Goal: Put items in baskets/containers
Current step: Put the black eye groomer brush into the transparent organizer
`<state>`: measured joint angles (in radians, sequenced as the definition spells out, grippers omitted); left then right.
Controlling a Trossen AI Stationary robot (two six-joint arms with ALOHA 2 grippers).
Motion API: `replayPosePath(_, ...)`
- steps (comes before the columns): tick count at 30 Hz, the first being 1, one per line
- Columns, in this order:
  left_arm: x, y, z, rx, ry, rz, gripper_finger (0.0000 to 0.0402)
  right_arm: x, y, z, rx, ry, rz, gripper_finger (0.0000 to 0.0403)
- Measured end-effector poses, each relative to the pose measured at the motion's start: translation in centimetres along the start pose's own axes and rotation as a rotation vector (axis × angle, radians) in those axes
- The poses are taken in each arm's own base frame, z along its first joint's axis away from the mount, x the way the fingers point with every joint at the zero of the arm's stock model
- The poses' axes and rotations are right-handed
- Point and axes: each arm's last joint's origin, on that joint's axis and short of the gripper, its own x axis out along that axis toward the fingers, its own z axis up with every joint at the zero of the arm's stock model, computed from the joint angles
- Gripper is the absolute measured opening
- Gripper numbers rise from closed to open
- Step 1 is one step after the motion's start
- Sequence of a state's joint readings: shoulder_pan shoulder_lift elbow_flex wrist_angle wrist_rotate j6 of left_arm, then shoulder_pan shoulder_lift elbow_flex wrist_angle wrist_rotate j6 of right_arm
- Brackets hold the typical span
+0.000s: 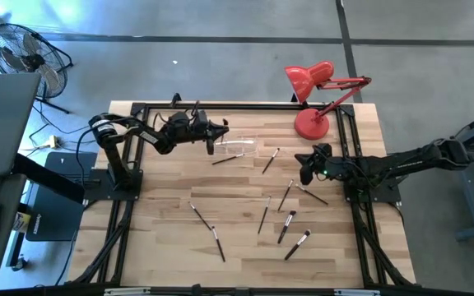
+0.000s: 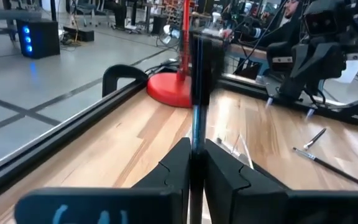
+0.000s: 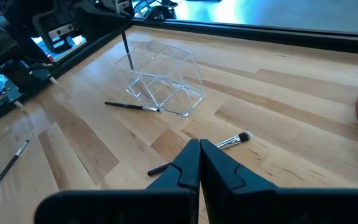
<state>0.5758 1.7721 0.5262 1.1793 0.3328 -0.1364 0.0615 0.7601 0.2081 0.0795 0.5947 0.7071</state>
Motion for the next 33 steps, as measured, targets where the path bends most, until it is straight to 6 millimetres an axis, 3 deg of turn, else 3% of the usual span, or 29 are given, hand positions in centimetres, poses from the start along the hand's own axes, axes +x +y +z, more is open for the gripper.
replayPosePath(33, -0.1, 0.2, -1.3, -0.043, 0.127, 0.049, 0.0038, 0.0, -0.2, -0.1, 0.026, 0.009, -0.017, 0.0002)
